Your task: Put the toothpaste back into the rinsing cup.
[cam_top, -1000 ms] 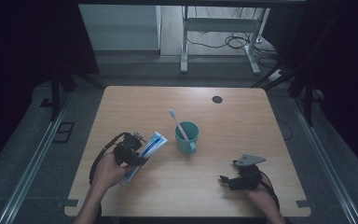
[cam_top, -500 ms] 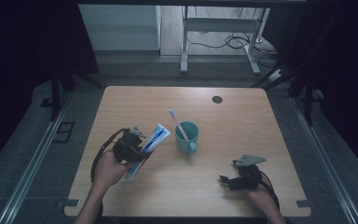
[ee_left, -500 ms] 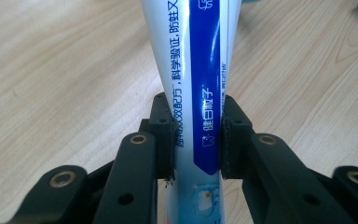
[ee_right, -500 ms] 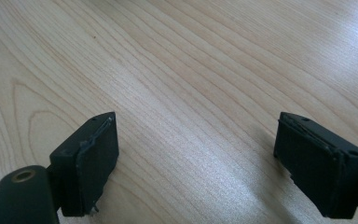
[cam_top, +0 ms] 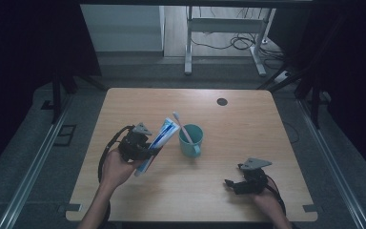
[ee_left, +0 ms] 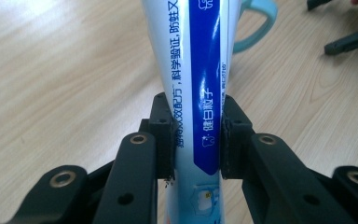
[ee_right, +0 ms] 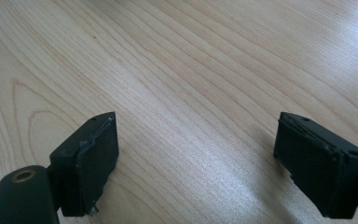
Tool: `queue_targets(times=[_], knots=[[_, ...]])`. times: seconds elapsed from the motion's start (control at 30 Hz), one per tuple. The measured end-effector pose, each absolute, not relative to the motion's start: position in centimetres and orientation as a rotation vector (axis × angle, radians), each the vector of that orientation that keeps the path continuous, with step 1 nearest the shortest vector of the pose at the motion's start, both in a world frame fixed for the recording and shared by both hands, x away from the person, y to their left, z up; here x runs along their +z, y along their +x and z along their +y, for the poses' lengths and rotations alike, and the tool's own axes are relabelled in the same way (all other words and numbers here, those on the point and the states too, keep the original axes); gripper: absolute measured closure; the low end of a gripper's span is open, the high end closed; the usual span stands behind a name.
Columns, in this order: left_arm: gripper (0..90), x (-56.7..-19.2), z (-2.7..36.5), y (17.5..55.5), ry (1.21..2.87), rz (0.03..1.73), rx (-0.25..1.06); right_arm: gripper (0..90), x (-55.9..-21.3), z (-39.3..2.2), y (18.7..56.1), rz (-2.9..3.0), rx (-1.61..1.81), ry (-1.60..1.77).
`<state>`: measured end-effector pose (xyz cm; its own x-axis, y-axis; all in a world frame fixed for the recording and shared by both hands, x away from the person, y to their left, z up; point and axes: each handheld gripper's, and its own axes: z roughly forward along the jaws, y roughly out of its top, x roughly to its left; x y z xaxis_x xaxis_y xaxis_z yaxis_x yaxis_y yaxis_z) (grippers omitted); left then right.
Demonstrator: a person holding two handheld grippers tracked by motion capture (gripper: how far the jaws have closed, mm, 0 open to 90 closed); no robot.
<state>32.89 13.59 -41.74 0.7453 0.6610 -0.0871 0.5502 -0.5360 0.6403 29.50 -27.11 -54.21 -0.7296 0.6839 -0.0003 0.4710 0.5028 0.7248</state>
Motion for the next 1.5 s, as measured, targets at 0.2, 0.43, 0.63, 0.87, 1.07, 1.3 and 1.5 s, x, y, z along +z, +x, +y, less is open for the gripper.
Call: queue_targets(times=[0.2, 0.43, 0.63, 0.87, 1.07, 1.3, 1.5], knots=[[71.5, -41.0, 12.7, 33.2, 2.243, 0.882, 0.233, 13.8, -54.2, -27.1, 29.5, 2.464, 1.054, 0.972], [71.5, -40.5, 11.9, 33.7, 2.192, 0.870, 0.250, 13.8, -54.2, -27.1, 29.5, 2.461, 1.056, 0.973], [71.5, -40.2, 11.2, 34.3, 2.152, 0.860, 0.258, 13.8, -54.2, -27.1, 29.5, 2.461, 1.056, 0.974], [71.5, -40.0, 10.3, 35.1, 2.117, 0.849, 0.273, 13.8, -54.2, -27.1, 29.5, 2.461, 1.056, 0.974], [71.5, -39.6, 9.7, 35.6, 2.084, 0.846, 0.285, 13.8, -54.2, -27.1, 29.5, 2.461, 1.056, 0.973], [71.5, -39.3, 9.0, 36.3, 2.045, 0.840, 0.291, 13.8, -54.2, -27.1, 29.5, 2.462, 1.055, 0.972], [71.5, -39.0, 8.2, 36.7, 2.019, 0.829, 0.298, 13.8, -54.2, -27.1, 29.5, 2.462, 1.055, 0.972]])
